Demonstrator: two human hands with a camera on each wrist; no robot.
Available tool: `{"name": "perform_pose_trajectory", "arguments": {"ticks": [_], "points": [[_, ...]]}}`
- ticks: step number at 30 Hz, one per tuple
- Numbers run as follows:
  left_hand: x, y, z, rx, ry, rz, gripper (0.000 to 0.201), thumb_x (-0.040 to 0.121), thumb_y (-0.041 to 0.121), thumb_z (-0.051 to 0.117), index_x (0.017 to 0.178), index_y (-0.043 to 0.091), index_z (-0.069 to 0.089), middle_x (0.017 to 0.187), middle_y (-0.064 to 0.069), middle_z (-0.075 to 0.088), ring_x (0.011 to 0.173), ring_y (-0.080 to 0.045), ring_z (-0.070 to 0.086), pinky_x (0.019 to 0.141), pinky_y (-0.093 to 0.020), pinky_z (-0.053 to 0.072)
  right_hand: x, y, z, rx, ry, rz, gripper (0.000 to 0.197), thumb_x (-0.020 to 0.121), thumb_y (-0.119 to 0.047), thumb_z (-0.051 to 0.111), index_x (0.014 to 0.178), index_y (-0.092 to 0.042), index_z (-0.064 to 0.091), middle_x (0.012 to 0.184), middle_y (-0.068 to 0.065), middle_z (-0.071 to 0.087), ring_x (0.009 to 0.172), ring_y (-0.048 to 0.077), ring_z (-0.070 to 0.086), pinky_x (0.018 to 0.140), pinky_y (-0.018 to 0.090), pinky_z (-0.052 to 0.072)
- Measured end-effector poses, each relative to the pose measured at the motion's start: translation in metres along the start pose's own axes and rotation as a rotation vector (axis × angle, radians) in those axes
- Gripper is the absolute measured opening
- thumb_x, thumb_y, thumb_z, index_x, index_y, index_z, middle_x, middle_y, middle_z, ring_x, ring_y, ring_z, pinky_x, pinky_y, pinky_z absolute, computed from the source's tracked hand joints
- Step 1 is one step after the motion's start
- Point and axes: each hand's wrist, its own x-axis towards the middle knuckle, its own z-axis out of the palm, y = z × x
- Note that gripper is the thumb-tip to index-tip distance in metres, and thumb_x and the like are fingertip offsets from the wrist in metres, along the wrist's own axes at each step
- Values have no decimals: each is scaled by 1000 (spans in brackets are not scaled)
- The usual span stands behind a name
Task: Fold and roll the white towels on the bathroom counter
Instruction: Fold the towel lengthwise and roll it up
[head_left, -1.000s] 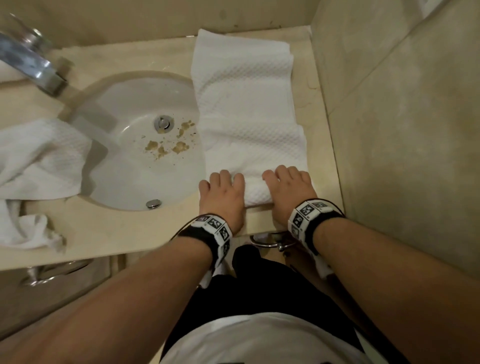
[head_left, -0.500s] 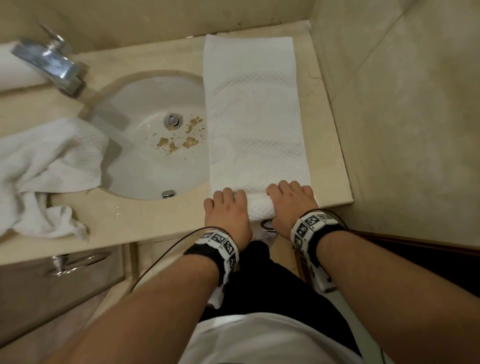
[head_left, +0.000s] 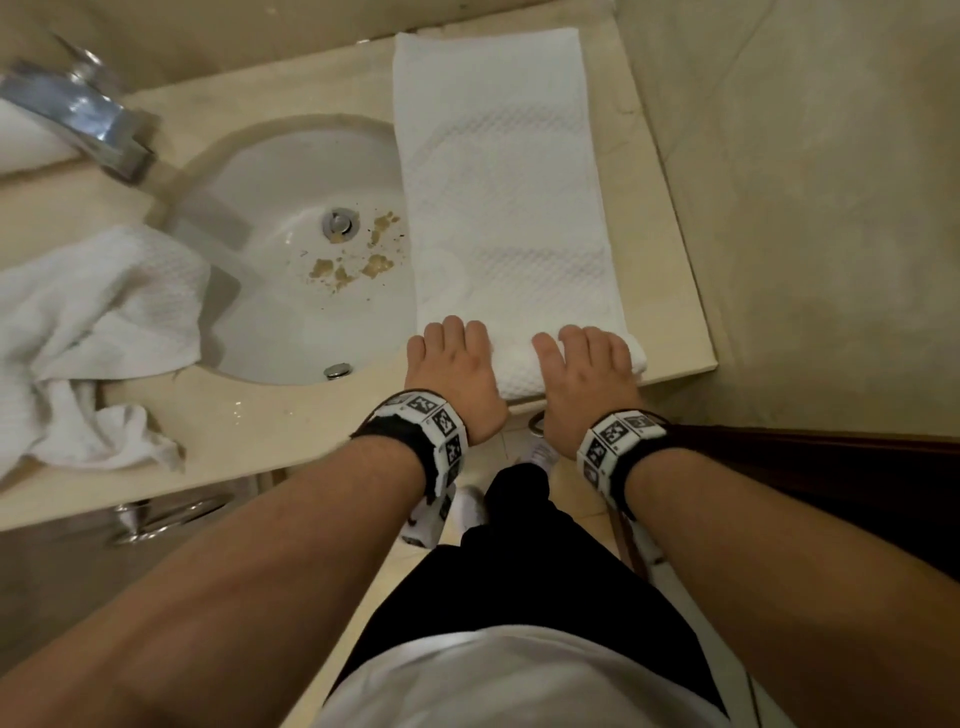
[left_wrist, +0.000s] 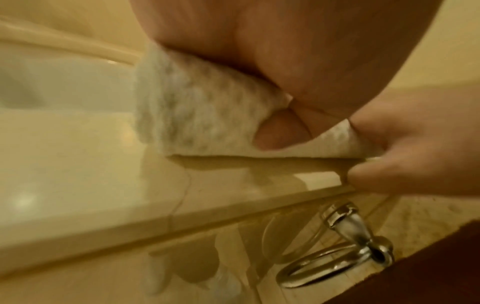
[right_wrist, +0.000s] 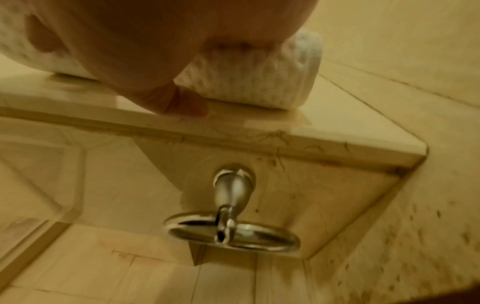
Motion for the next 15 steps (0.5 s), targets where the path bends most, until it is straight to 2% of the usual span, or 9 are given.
{"name": "perform_pose_trajectory", "arguments": {"ticks": [3,6,9,12,15], "points": [[-12,6,5,79,135,13,44,68,29,58,105,11,45,105,-11,46,94,-31,42,82,-44,29,16,4,-7,-12,-79,10,90,45,-33,74,129,-14,49,113,11,52,99,33,48,89,44,35],[-22,8,19,75,214,50,42,69,26,59,105,7,50,101,-14,48,88,-32,43,79,-45,33,20,2,-7,-57,-116,22,88,47,-34,75,128,-17,47,112,9,52,98,32,47,85,43,35],[-9,4,15,101,152,40,49,67,30,59,109,10,47,104,-13,47,92,-32,42,82,-46,33,22,1,-7,-84,-140,47,89,47,-36,76,128,-18,46,112,8,52,98,31,47,85,43,35],[15,-3,0,137,56,60,57,62,38,63,111,15,42,110,-10,44,100,-32,42,87,-45,33,33,1,-13,-71,-148,63,82,50,-32,69,127,-19,46,109,7,52,97,31,47,83,43,34],[34,-9,-9,139,26,78,64,59,44,61,112,15,41,113,-9,42,103,-32,41,92,-44,33,43,4,-17,-51,-133,72,77,48,-28,64,122,-15,47,107,8,51,94,31,47,79,42,34]]}}
